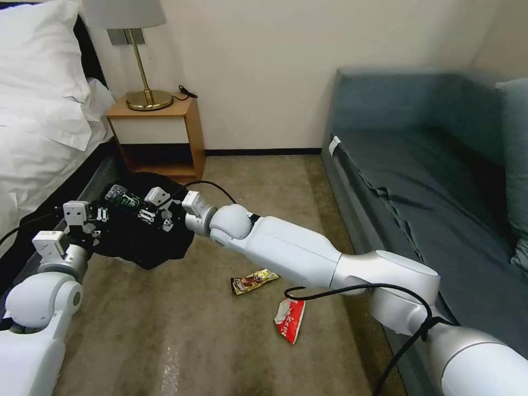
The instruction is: Pick up the trash bin, then pick up the garbage on the floor and place it into the trash bin.
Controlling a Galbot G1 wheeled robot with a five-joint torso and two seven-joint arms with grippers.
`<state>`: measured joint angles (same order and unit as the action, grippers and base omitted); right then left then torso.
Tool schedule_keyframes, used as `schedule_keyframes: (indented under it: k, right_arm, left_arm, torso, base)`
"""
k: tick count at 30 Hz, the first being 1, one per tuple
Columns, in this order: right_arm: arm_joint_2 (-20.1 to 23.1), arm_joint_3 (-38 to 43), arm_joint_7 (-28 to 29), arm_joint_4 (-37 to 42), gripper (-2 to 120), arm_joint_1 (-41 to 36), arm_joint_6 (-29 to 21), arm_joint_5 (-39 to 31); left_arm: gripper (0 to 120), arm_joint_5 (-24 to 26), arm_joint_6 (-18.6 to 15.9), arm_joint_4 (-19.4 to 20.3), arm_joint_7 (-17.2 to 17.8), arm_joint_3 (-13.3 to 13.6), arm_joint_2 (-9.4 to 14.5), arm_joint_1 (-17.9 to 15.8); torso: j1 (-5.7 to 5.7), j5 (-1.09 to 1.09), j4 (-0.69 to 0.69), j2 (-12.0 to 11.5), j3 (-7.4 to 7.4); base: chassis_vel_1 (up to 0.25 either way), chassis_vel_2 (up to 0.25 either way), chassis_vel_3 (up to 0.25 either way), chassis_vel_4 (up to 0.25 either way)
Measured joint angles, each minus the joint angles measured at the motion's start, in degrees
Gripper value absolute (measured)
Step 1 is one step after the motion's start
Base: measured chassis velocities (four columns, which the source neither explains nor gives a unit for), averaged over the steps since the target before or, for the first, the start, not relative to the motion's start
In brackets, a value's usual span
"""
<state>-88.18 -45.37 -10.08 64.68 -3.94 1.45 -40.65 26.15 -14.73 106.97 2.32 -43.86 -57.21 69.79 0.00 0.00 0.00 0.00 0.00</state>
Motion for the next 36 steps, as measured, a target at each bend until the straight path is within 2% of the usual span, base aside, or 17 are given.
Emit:
schedule_keyframes:
  k: [2, 3, 5, 7, 10, 12, 13, 16, 20, 22, 31, 34, 35, 36]
  right_arm:
    - [0.2, 0.0, 0.0, 0.1, 44, 0.1, 0.0, 0.0]
    - [0.4, 0.0, 0.1, 0.2, 52, 0.2, -0.1, 0.0]
    - [0.5, 0.0, 0.1, 0.3, 55, 0.2, -0.2, 0.0]
    - [0.9, 0.0, 0.1, 0.9, 67, 0.2, -0.6, 0.1]
    - [0.9, 0.0, 0.1, 1.1, 71, 0.2, -0.6, 0.2]
    - [0.9, 0.0, 0.1, 1.6, 84, -0.2, -0.7, 0.7]
    - [0.9, 0.0, 0.1, 1.6, 84, -0.2, -0.7, 0.7]
    - [0.5, 0.0, 0.5, 1.7, 98, -0.3, -0.7, 1.3]
    - [0.8, 0.1, 1.8, 2.0, 100, 0.2, -0.8, 1.2]
    - [2.9, -0.3, 5.1, 3.3, 100, 2.3, -2.9, -0.5]
    - [8.0, -0.5, 8.0, 4.5, 100, 8.0, -6.8, -4.9]
    - [12.0, -1.2, 12.1, 6.7, 100, 10.0, -12.2, -6.2]
    - [12.0, -1.2, 12.1, 6.7, 100, 10.0, -12.2, -6.2]
    - [13.5, -1.4, 13.6, 7.8, 100, 10.3, -14.9, -6.5]
  left_arm:
    - [7, 0.0, 0.1, -0.2, -0.1, 0.0, 0.0, 0.0]
    - [7, 0.2, 0.2, -0.3, -0.1, 0.0, 0.0, 0.0]
    - [7, 0.4, 0.2, -0.4, -0.1, 0.0, 0.1, 0.0]
    - [7, 0.6, 0.2, -0.6, -0.2, -0.2, 0.2, 0.1]
    - [7, 0.6, 0.2, -0.6, -0.2, -0.2, 0.2, 0.1]
    - [7, 0.6, 0.4, -0.7, -0.2, -0.2, 0.2, 0.1]
    - [7, 0.6, 0.4, -0.7, -0.2, -0.2, 0.2, 0.1]
    - [7, 0.6, 0.6, -0.7, -0.2, -0.4, 0.0, 0.4]
    - [7, 0.6, 0.9, -0.7, -0.3, -1.1, 0.0, 1.0]
    - [7, 0.4, 1.4, -0.8, -0.5, -1.7, -0.3, 1.7]
    - [7, -0.3, 2.3, -1.1, -0.8, -2.1, -0.7, 2.6]
    - [7, -0.7, 2.6, -1.4, -0.9, -2.1, -0.6, 2.9]
    - [7, -0.7, 2.6, -1.4, -0.9, -2.1, -0.6, 2.9]
    - [7, -0.7, 2.6, -1.1, -0.9, -1.9, -0.1, 3.2]
  torso:
    - [0.00, 0.00, 0.00, 0.0, 0.00]
    - [0.00, 0.00, 0.00, 0.0, 0.00]
    - [0.00, 0.00, 0.00, 0.0, 0.00]
    - [0.00, 0.00, 0.00, 0.0, 0.00]
    - [0.00, 0.00, 0.00, 0.0, 0.00]
    - [0.00, 0.00, 0.00, 0.0, 0.00]
    - [0.00, 0.00, 0.00, 0.0, 0.00]
    - [0.00, 0.00, 0.00, 0.0, 0.00]
    - [0.00, 0.00, 0.02, 0.0, 0.00]
    - [0.00, 0.00, 0.01, 0.0, 0.00]
    - [0.00, 0.01, 0.00, 0.0, 0.00]
    - [0.00, 0.01, 0.00, 0.0, 0.00]
    - [0.00, 0.01, 0.00, 0.0, 0.00]
    - [0.00, 0.01, 0.01, 0.0, 0.00]
  base:
    - [0.000, 0.000, 0.000, 0.000]
    - [0.000, 0.000, 0.000, 0.000]
    - [0.000, 0.000, 0.000, 0.000]
    - [0.000, 0.000, 0.000, 0.000]
    - [0.000, 0.000, 0.000, 0.000]
    - [0.000, 0.000, 0.000, 0.000]
    - [0.000, 0.000, 0.000, 0.000]
    - [0.000, 0.000, 0.000, 0.000]
    - [0.000, 0.000, 0.000, 0.000]
    - [0.000, 0.000, 0.000, 0.000]
    - [0.000, 0.000, 0.000, 0.000]
    - [0.000, 0.000, 0.000, 0.000]
    - [0.000, 0.000, 0.000, 0.000]
    - [0.000, 0.000, 0.000, 0.000]
